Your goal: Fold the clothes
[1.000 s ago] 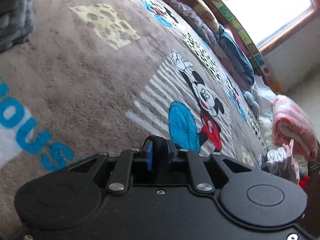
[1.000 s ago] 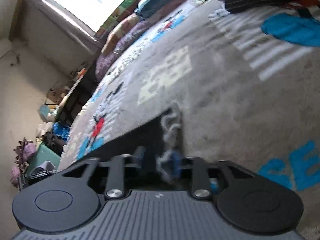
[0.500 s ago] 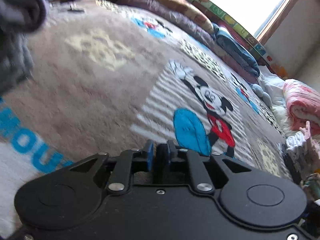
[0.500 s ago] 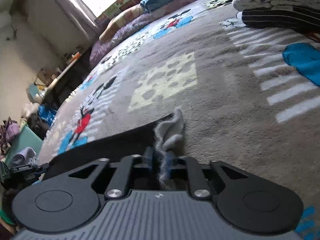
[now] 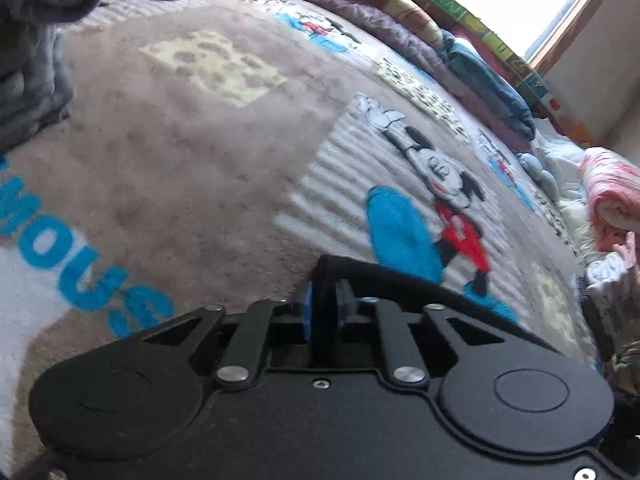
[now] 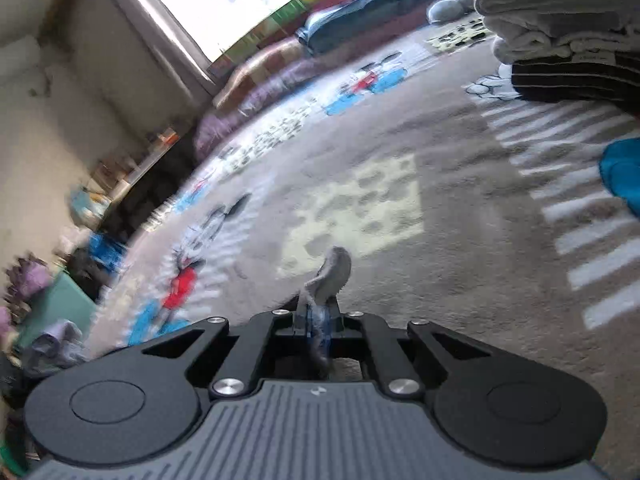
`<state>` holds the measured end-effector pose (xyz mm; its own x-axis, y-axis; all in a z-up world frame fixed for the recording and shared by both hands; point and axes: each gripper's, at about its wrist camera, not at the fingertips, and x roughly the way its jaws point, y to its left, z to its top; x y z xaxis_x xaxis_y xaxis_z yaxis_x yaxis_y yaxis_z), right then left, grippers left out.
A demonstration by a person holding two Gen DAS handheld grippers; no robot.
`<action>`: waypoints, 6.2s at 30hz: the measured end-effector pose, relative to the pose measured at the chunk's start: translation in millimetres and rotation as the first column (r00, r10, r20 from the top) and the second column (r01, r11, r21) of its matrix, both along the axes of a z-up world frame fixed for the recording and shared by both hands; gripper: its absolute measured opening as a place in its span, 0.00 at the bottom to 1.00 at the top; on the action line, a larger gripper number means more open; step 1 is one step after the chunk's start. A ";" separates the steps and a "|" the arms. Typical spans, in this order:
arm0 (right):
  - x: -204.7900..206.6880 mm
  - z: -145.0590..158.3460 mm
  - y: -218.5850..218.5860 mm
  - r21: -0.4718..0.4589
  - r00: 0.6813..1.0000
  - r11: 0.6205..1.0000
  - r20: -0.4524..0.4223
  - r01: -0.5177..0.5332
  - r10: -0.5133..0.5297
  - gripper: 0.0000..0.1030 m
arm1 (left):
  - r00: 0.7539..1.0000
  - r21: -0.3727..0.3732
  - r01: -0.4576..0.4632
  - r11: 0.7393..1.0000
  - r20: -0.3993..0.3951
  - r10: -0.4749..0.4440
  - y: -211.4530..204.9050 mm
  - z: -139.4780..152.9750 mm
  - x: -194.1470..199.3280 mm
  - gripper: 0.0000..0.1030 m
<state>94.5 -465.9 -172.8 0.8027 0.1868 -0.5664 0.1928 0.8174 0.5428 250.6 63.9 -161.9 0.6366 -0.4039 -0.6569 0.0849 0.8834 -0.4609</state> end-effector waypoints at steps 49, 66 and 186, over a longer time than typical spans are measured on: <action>-228.1 36.6 193.8 -0.759 0.838 0.528 -0.040 -0.380 0.545 0.46 | 0.790 0.786 0.127 0.606 0.289 -0.540 -42.9 22.8 -220.8 0.55; -229.3 2.0 201.0 -0.796 0.845 0.407 -0.229 -0.449 0.483 0.44 | 0.687 0.994 0.036 0.104 0.050 -0.725 -54.2 -36.3 -220.7 0.55; 38.7 37.3 13.5 -0.252 0.934 0.900 -0.110 -0.357 0.340 0.05 | 0.909 0.238 0.253 0.938 0.273 -0.314 -18.1 16.1 -3.2 0.09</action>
<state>133.2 -452.5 -135.5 0.6757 0.2853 -0.6798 -0.1044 0.9498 0.2949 247.4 45.8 -145.9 0.6941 -0.4821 -0.5346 0.4530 0.8697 -0.1962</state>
